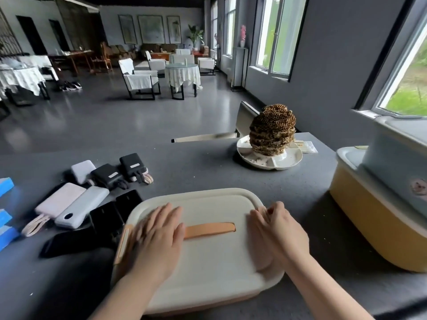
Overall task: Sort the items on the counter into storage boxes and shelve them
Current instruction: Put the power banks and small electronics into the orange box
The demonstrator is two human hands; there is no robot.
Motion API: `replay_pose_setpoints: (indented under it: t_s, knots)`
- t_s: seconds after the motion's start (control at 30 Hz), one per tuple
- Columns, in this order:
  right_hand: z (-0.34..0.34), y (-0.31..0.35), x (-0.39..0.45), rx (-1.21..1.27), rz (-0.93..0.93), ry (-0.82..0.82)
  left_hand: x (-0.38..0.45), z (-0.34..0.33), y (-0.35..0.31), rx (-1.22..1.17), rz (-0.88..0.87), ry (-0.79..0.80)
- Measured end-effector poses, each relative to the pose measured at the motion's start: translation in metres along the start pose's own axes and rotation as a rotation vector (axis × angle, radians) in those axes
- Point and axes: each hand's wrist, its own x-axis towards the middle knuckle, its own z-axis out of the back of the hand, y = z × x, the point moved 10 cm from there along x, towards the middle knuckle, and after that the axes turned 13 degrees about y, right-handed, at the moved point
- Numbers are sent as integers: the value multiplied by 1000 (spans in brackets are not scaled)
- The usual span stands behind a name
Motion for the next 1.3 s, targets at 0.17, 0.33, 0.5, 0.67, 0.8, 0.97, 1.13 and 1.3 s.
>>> replay_pose_setpoints:
  t_s: [0.17, 0.33, 0.5, 0.67, 0.8, 0.97, 1.13, 1.3]
  knots:
    - [-2, -1, -11, 19, 43, 19, 0, 1, 1, 12, 9, 15]
    - [2, 3, -19, -27, 28, -49, -2, 2, -3, -1, -9, 11]
    - [0, -1, -15, -25, 7, -35, -2, 3, -3, -20, -11, 0]
    - [16, -10, -21, 51, -2, -122, -5, 16, -2, -86, -41, -87]
    - [33, 63, -50, -34, 434, -347, -27, 48, 34, -514, -12, -276]
    - [-49, 147, -60, -318, 733, 105, -45, 33, 91, -519, 248, -128]
    - [-63, 156, -61, -221, 818, 138, -54, 22, 100, -749, 314, -189]
    - [-63, 153, -61, -194, 838, 118, -55, 37, 93, -432, 283, -173]
